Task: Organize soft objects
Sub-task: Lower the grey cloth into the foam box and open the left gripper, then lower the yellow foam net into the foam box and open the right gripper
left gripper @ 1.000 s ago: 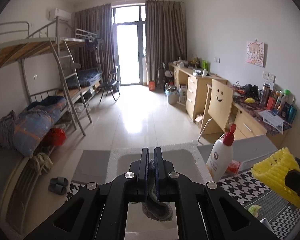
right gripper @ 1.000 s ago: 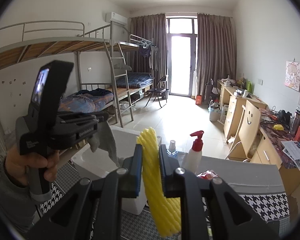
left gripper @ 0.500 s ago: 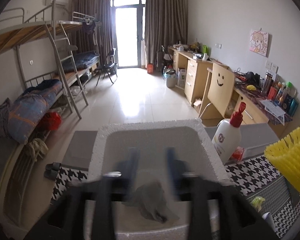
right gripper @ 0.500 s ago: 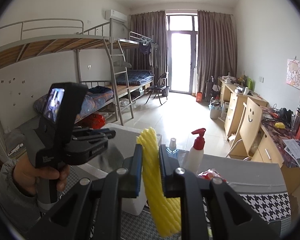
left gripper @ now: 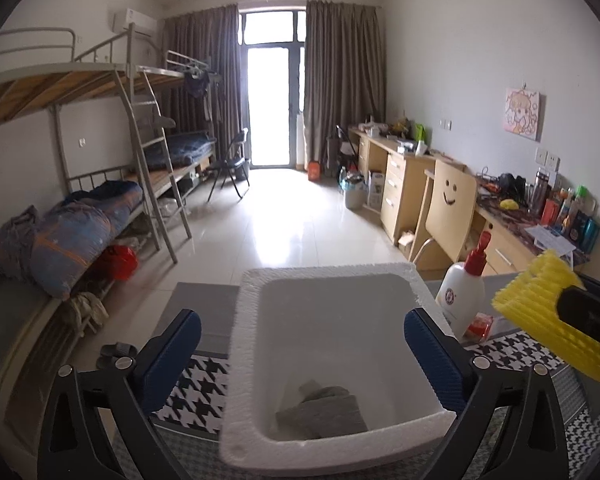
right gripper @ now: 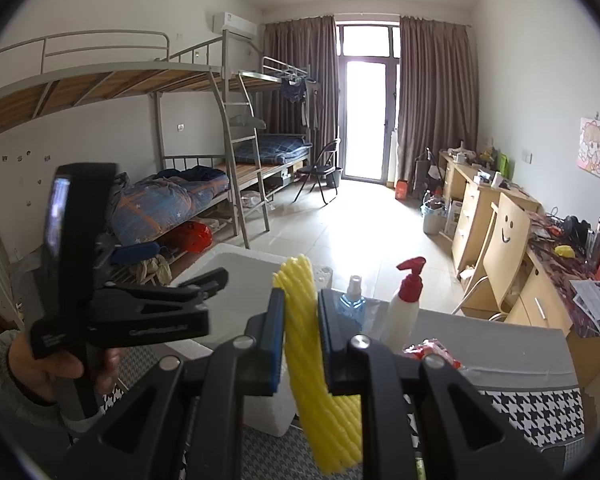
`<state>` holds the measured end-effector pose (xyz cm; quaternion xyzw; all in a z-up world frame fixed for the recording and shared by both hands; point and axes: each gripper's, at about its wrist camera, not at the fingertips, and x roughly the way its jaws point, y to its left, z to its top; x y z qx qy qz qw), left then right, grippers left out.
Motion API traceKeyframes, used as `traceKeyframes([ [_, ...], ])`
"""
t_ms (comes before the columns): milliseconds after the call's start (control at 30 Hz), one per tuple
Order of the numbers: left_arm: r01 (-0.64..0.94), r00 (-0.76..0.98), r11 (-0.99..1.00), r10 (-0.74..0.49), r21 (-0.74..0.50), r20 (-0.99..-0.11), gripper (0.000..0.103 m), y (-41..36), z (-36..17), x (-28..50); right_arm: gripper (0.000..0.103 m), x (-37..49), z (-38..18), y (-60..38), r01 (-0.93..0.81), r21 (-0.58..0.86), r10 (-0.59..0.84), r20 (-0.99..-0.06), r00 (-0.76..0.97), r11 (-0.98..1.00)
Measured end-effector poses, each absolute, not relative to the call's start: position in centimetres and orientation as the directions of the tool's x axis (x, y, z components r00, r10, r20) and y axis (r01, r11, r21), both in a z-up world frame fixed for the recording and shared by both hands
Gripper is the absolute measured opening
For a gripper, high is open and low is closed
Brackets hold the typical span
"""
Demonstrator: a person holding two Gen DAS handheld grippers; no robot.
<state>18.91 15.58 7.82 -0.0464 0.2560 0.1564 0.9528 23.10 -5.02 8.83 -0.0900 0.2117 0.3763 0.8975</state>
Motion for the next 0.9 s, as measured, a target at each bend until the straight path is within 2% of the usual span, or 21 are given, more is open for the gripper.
traceKeyframes([
  [167, -0.347, 0.833, 0.937, 0.295, -0.026, -0.469, 0.102, 16.5, 8.4, 17.0, 0.019, 22.9, 8.9, -4.2, -0.721, -0.001, 0.643, -0.449, 0.62, 0.693],
  [900, -0.413, 0.822, 0.911, 0.369, -0.007, -0.434, 0.102, 18.1, 7.1, 12.1, 0.019, 23.0, 8.2, 0.2, -0.761, 0.006, 0.659, -0.505, 0.558, 0.649],
])
